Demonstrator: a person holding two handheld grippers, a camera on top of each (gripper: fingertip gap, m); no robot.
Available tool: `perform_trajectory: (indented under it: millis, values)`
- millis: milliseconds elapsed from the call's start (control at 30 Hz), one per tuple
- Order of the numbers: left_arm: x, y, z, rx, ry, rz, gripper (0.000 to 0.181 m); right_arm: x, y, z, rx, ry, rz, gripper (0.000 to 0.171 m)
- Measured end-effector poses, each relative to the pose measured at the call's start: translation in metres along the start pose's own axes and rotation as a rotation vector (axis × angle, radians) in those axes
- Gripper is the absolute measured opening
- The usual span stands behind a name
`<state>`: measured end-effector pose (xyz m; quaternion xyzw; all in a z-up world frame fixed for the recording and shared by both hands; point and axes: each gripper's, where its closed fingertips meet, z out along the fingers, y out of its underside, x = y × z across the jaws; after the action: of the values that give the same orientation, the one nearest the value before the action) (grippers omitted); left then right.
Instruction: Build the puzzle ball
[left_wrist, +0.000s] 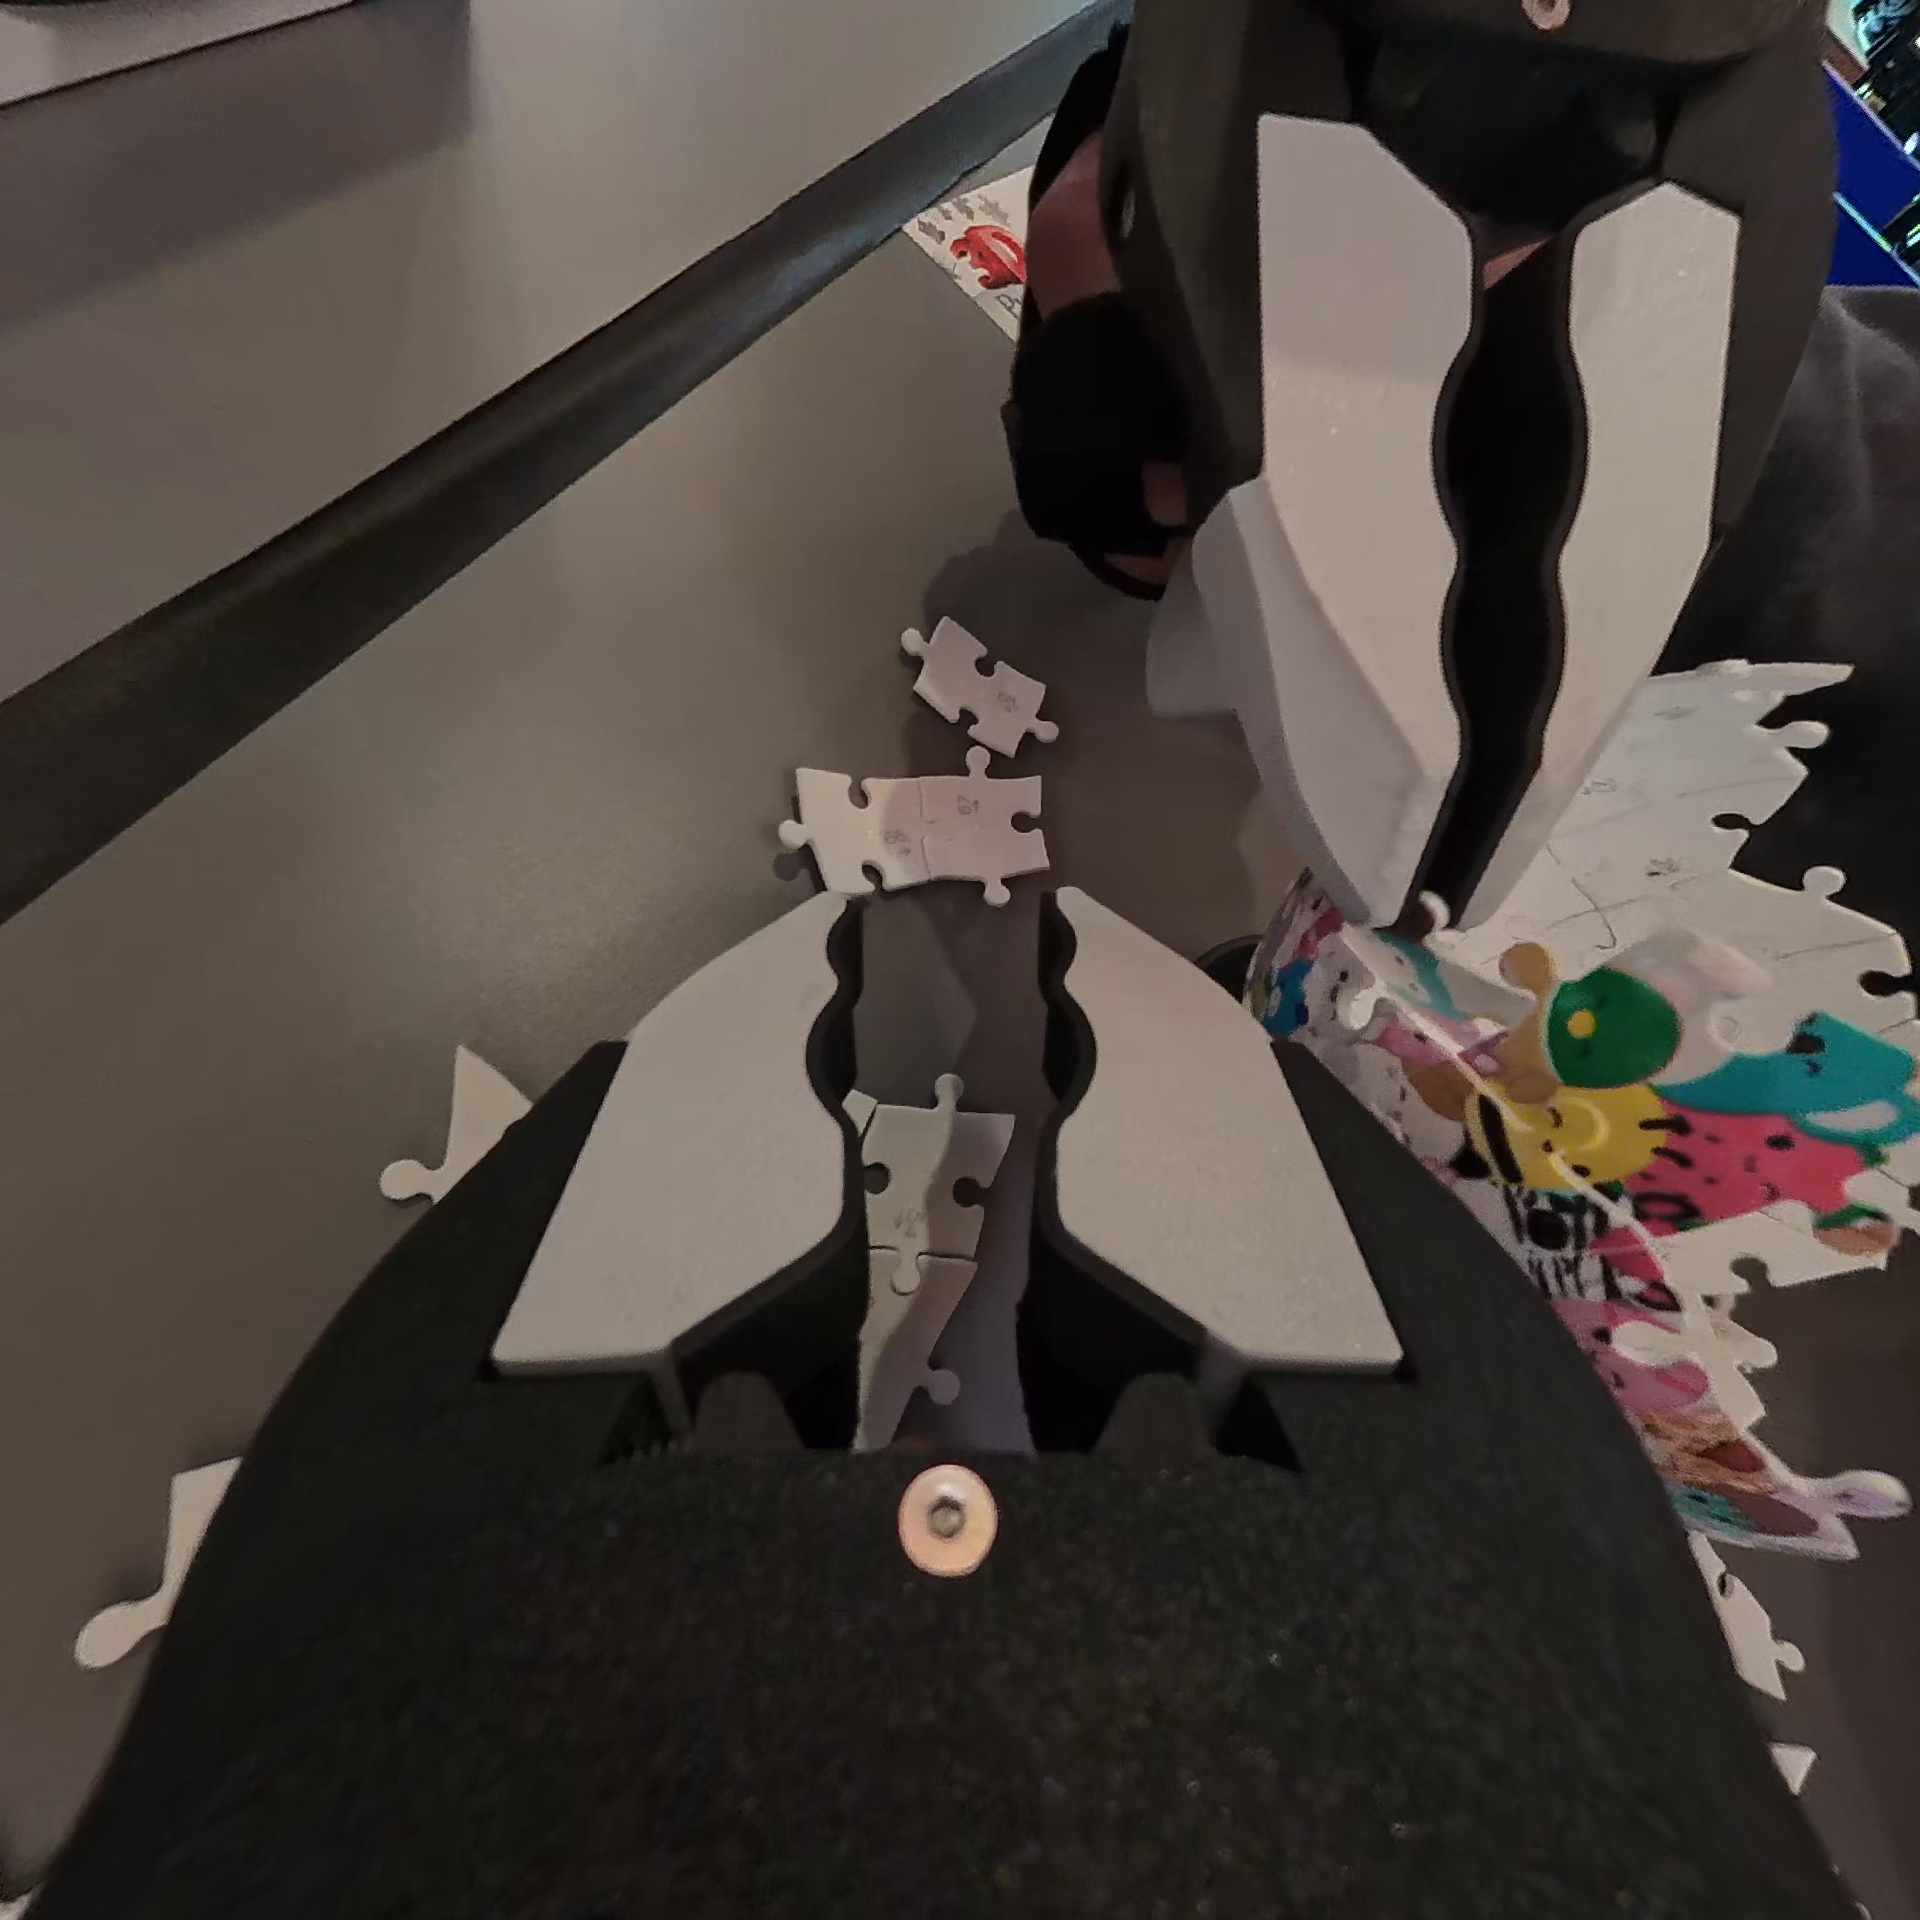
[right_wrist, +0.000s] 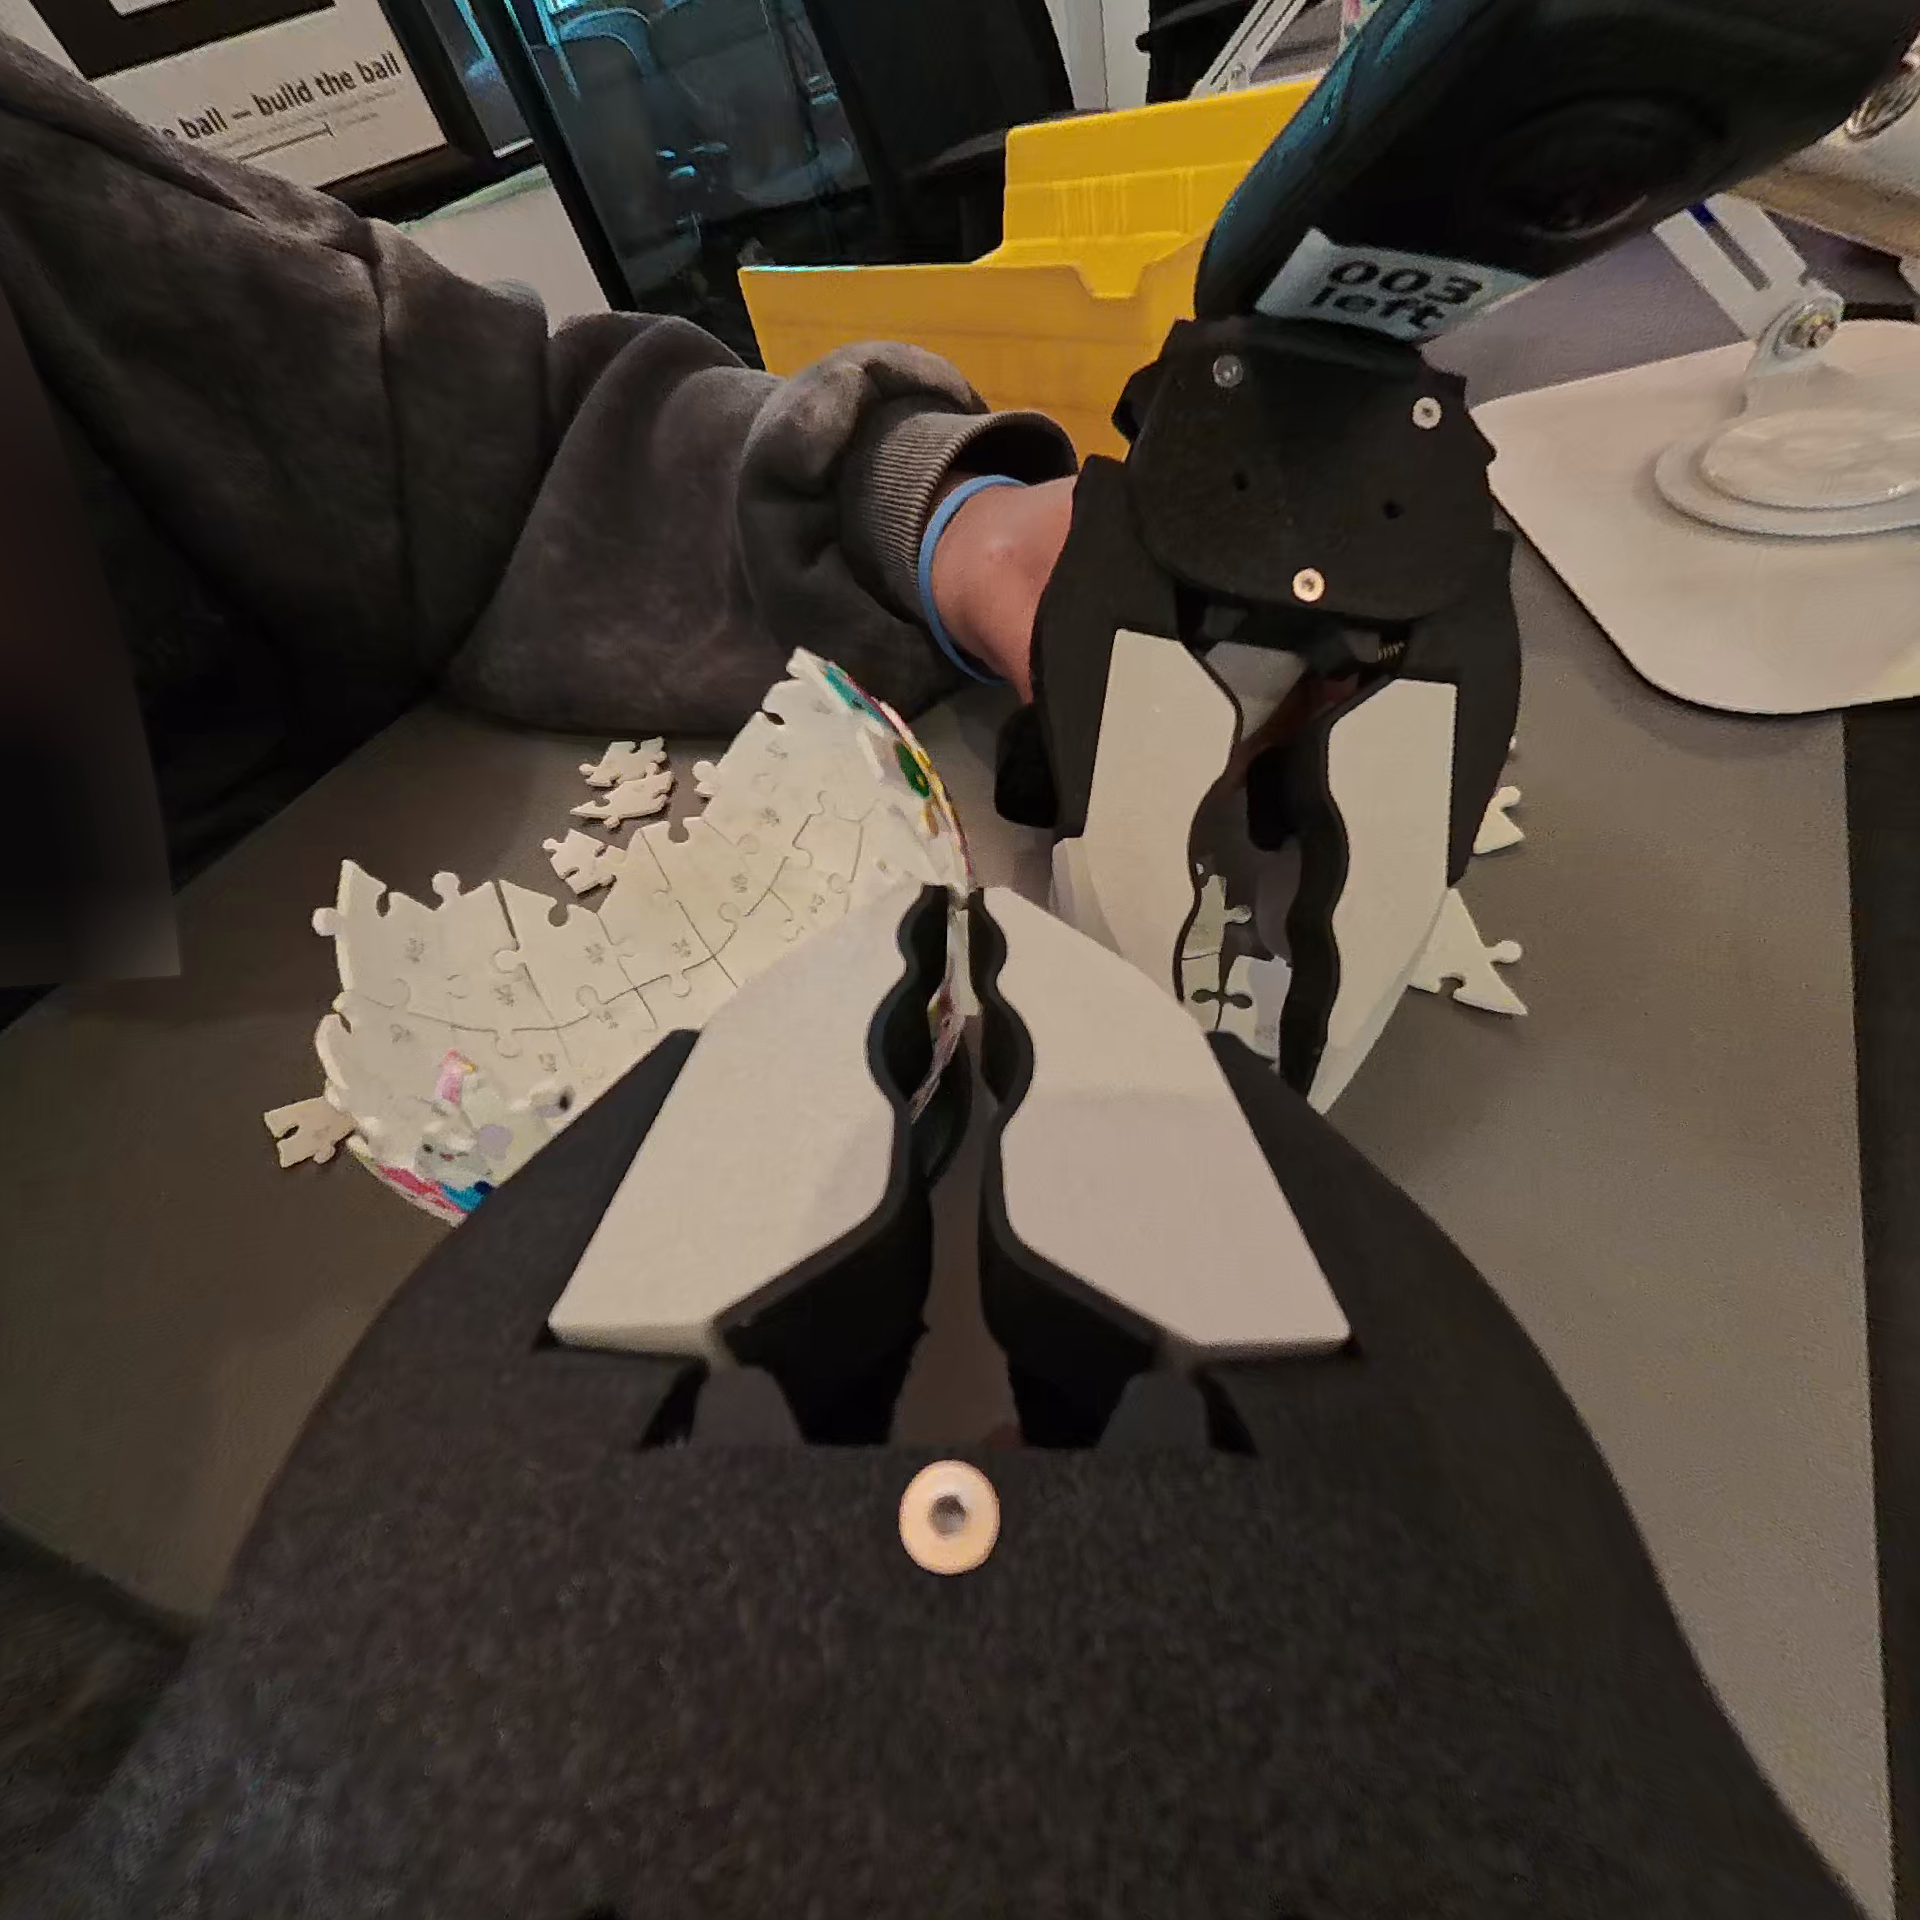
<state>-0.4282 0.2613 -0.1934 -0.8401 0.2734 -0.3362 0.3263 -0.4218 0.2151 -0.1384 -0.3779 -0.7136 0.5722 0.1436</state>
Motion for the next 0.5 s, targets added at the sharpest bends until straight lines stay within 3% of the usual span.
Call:
perform_trajectory:
  millis: [500]
  values:
    - [-0.003, -0.007, -0.008, 0.013, -0.022, -0.009, 0.03, 0.007, 0.0, 0.004, 0.043, 0.011, -0.058, 0.004]
